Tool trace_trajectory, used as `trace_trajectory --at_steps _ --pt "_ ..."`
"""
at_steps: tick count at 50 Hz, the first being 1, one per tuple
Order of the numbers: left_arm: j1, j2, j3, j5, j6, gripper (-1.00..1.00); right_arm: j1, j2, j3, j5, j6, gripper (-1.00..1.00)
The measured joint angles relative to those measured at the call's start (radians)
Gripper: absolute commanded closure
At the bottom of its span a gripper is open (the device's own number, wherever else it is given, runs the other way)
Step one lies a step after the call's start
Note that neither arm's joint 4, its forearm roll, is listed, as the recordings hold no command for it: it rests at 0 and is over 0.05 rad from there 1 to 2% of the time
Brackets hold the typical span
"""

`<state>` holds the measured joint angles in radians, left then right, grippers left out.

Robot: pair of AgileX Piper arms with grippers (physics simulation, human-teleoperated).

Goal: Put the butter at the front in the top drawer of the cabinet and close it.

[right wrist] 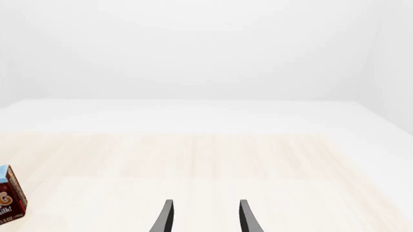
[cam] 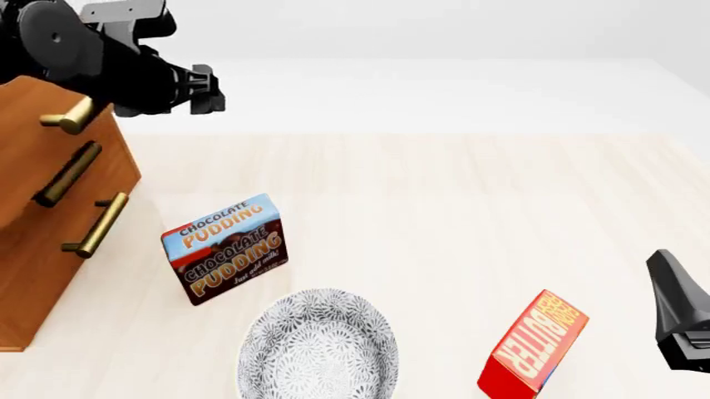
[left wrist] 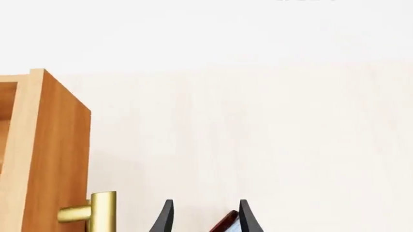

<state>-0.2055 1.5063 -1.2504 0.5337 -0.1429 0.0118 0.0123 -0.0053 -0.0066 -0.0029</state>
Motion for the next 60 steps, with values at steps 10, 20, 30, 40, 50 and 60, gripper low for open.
trace_trajectory --at_steps 10,20,30,40,50,60 --pt "0.056 -0.025 0.009 0.021 0.011 -1.00 0.000 0.000 0.000 0.000 0.000 -1.00" --pt "0.108 -0.045 0.020 0.036 0.017 -1.00 0.000 0.000 0.000 0.000 0.000 -1.00" --pt "0.158 -0.063 0.027 0.055 0.023 -1.00 0.000 0.000 0.000 0.000 0.000 -1.00" --pt "0.212 -0.081 0.030 0.075 0.036 -1.00 0.000 0.000 0.000 0.000 0.000 -1.00" --pt "0.264 -0.098 0.035 0.091 0.046 -1.00 0.000 0.000 0.000 0.000 0.000 -1.00" --pt "0.290 -0.107 0.038 0.101 0.069 -1.00 0.000 0.000 0.000 0.000 0.000 -1.00"
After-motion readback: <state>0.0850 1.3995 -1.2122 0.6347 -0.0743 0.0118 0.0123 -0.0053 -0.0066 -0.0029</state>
